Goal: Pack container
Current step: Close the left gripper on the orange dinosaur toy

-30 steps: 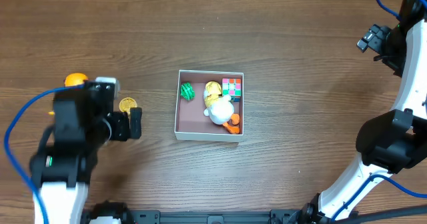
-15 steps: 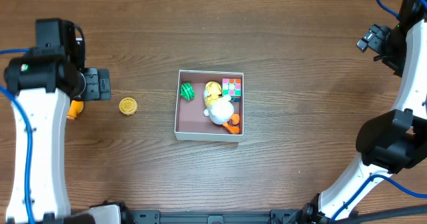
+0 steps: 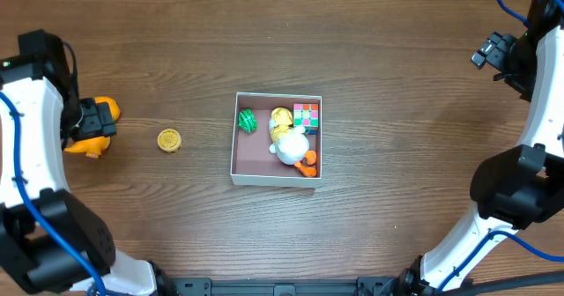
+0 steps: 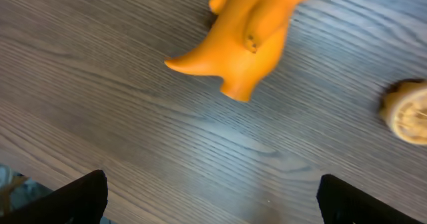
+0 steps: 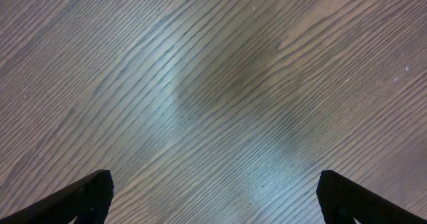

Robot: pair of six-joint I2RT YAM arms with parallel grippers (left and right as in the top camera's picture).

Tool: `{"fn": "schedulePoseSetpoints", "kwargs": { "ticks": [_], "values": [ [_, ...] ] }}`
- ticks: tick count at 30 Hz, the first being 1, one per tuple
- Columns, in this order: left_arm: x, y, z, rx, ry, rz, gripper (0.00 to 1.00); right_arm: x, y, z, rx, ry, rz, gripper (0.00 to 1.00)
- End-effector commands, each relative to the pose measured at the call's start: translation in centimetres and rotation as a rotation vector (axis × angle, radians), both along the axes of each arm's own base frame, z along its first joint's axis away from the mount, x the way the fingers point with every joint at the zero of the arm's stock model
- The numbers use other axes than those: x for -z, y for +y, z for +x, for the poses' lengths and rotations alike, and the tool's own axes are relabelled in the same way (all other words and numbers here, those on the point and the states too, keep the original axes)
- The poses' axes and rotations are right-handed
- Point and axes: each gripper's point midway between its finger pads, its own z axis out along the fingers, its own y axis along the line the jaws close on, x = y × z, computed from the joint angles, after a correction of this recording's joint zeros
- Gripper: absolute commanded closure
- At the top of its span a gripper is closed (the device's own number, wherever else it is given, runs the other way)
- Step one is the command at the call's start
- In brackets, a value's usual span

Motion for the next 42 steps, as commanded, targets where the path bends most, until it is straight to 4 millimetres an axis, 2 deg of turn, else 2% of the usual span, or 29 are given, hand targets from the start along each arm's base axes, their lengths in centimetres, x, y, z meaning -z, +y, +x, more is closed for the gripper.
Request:
{"fn": "schedulePoseSetpoints", "kwargs": {
  "ticks": [1, 3, 6, 14, 23, 30, 31, 32, 37, 38, 42],
  "values": [
    [1.2, 0.3, 1.3, 0.080, -0.016, -0.062, 0.00, -0.7, 0.1, 0.0, -0.006, -0.017, -0.006, 0.00],
    [2.0, -0.2, 2.4, 0.156, -0.034, -0.106, 0.00, -0.7, 0.1, 0.0, -0.006, -0.017, -0.006, 0.00],
    [3.2, 0.0, 3.5, 0.206, -0.033, -0.109, 0.00, -0.7, 0.1, 0.0, -0.006, -0.017, -0.006, 0.00],
    [7.1, 0.8, 5.0, 0.234, 0.007, -0.121, 0.00, -0.7, 0.1, 0.0, -0.006, -0.018, -0.006, 0.00],
    [11.1, 0.7, 4.8, 0.257, 0.087, -0.169, 0.00, -0.7, 0.1, 0.0, -0.006, -0.017, -0.006, 0.00],
    [11.7, 0.7, 5.0, 0.257, 0.090, -0.171, 0.00, -0.7, 0.1, 0.0, -0.006, -0.017, -0.006, 0.00],
    [11.7, 0.7, 5.0, 0.257, 0.089, -0.170, 0.03, -0.7, 0.1, 0.0, -0.006, -0.017, -0.006, 0.00],
    [11.7, 0.8, 5.1, 0.257, 0.084, -0.167, 0.16, -0.7, 0.1, 0.0, -0.006, -0.017, -0.006, 0.00],
    [11.7, 1.0, 5.6, 0.258, 0.066, -0.157, 0.45, -0.7, 0.1, 0.0, -0.006, -0.017, -0.006, 0.00],
    [11.7, 1.0, 5.7, 0.258, 0.064, -0.156, 0.48, -0.7, 0.1, 0.0, -0.006, -0.017, -0.006, 0.00],
    [11.5, 1.0, 5.8, 0.256, 0.061, -0.154, 0.49, -0.7, 0.1, 0.0, -0.006, -0.017, -0.006, 0.00]
  ]
}}
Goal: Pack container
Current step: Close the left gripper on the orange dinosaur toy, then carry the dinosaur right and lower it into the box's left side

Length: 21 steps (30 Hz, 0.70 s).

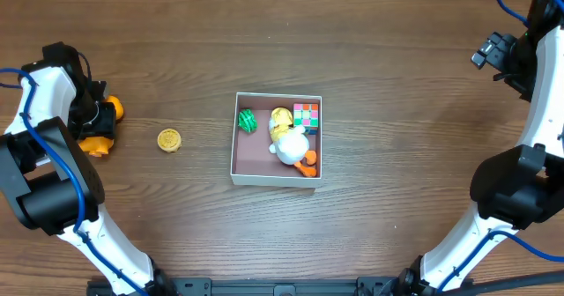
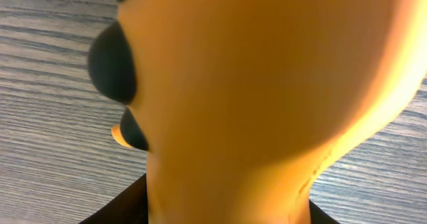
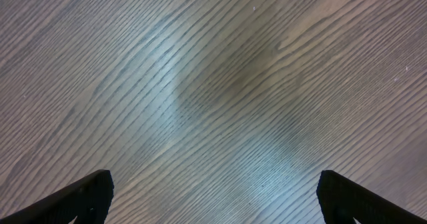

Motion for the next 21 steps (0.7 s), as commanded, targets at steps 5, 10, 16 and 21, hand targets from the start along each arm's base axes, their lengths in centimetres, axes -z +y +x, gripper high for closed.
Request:
{"fn": "schedulePoseSetpoints", "kwargs": {
  "ticks": [5, 10, 16, 21],
  "values": [
    [-2.6, 0.5, 2.1, 0.001, -0.055, -0.003, 0.55, -0.7, 0.1, 0.0, -0.007, -0.017, -0.006, 0.00],
    [-9.0, 0.3, 5.6, 0.012, -0.184, -0.033, 0.55, -0.7, 0.1, 0.0, -0.006, -0.018, -0.006, 0.00],
    [-16.2, -4.0, 8.4, 0.081, -0.334, -0.169, 0.49, -0.7, 0.1, 0.0, -0.006, -0.018, -0.006, 0.00],
    [-19.6, -9.2, 8.3, 0.174, -0.352, -0.241, 0.46, -0.7, 0.1, 0.0, -0.006, -0.018, -0.006, 0.00]
  ]
}}
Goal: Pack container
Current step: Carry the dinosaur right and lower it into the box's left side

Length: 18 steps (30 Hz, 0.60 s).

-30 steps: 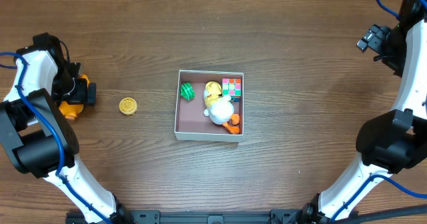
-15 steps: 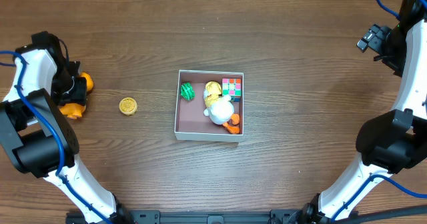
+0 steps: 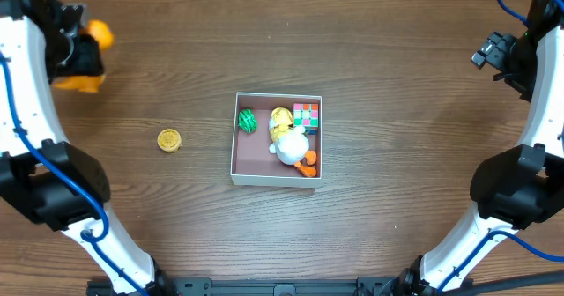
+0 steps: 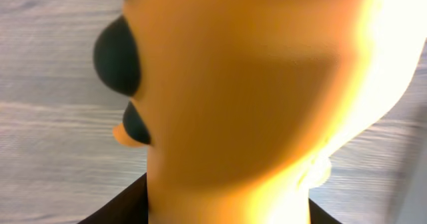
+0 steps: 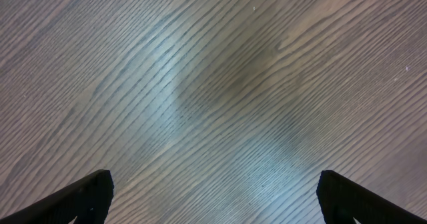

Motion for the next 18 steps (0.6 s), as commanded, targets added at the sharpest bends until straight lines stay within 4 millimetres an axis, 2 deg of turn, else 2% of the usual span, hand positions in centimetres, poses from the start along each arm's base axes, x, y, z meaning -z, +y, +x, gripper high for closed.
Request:
{"fn": "schedulePoseSetpoints", "kwargs": {
  "ticks": [1, 11, 18],
  "values": [
    [-3.1, -6.1, 0.7, 0.119, -0.059, -0.103, 0.45, -0.7, 0.1, 0.0, -0.006, -0.017, -0.006, 0.00],
    [-3.4, -18.5, -2.8, 0.281, 0.090, -0.194, 0.45, -0.7, 0.1, 0.0, -0.006, -0.017, -0.006, 0.00],
    [-3.0, -25.8, -4.9, 0.305, 0.152, -0.200, 0.44, -0.7, 0.1, 0.0, -0.006, -0.017, -0.006, 0.00]
  ]
}}
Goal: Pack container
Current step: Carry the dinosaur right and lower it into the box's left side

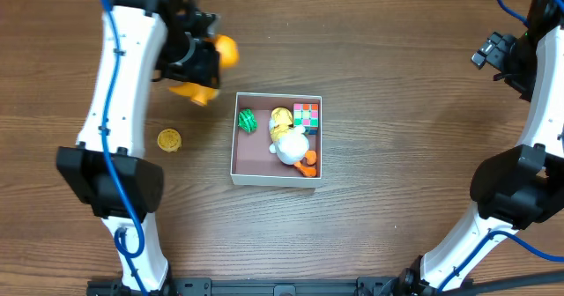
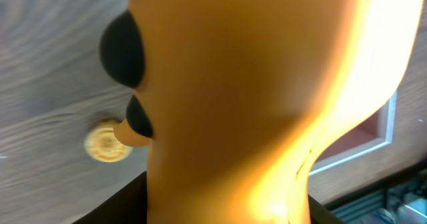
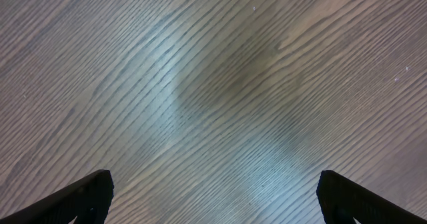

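An orange toy animal (image 1: pixel 204 70) hangs above the table just left of the white box (image 1: pixel 234 146), with my left gripper (image 1: pixel 196 60) shut on it. The toy (image 2: pixel 247 97) fills nearly the whole left wrist view. The box holds a green toy (image 1: pixel 247 121), a yellow and white duck (image 1: pixel 289 142) and a colour cube (image 1: pixel 306 114). A small yellow round piece (image 1: pixel 169 140) lies on the table left of the box, also seen as the round piece (image 2: pixel 105 143) in the left wrist view. My right gripper (image 3: pixel 213 197) is open over bare wood at the far right.
The wooden table (image 1: pixel 405 155) stretches wide around the box. A corner of the box rim (image 2: pixel 373 137) shows past the toy in the left wrist view. My right arm (image 1: pixel 529 111) stands along the right edge.
My left gripper, still shut on the orange toy, has moved from the far upper left corner to a spot just above and left of the box. The right arm has not moved.
At first the orange toy lay on the table at the far left with my left gripper open beside it. Then the gripper was shut on it there. Then it held the toy high at the upper left, and now holds it close to the box.
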Robot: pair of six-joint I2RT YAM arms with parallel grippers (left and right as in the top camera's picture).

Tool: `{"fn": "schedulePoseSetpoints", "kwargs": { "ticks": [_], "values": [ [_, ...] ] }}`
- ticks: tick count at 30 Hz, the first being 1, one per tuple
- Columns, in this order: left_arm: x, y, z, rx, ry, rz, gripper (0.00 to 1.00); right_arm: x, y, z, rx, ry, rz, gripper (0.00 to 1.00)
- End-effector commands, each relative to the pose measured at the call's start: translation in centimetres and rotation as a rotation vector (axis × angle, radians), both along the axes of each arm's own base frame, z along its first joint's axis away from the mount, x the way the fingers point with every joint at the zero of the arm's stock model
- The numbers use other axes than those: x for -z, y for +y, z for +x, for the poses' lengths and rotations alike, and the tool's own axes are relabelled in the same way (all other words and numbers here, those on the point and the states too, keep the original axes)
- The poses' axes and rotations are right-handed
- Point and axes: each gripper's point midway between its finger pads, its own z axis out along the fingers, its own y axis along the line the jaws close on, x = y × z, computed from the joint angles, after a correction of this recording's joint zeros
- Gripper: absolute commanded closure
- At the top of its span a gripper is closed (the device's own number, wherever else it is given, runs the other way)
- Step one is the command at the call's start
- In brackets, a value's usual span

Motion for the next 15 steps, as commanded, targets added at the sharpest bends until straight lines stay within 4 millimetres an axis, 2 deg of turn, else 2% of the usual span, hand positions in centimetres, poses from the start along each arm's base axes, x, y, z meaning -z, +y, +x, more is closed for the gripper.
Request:
{"fn": "schedulePoseSetpoints", "kwargs": {
  "ticks": [1, 7, 15],
  "values": [
    [-1.2, -3.8, -1.6, -0.047, 0.013, -0.021, 0.43, -0.7, 0.1, 0.0, -0.006, -0.018, -0.007, 0.00],
    [1.3, -6.9, -4.2, -0.163, 0.149, 0.020, 0.42, -0.7, 0.1, 0.0, -0.006, -0.018, -0.007, 0.00],
    [5.9, -8.9, -6.8, -0.226, 0.271, 0.086, 0.41, -0.7, 0.1, 0.0, -0.006, -0.018, -0.007, 0.00]
  ]
}}
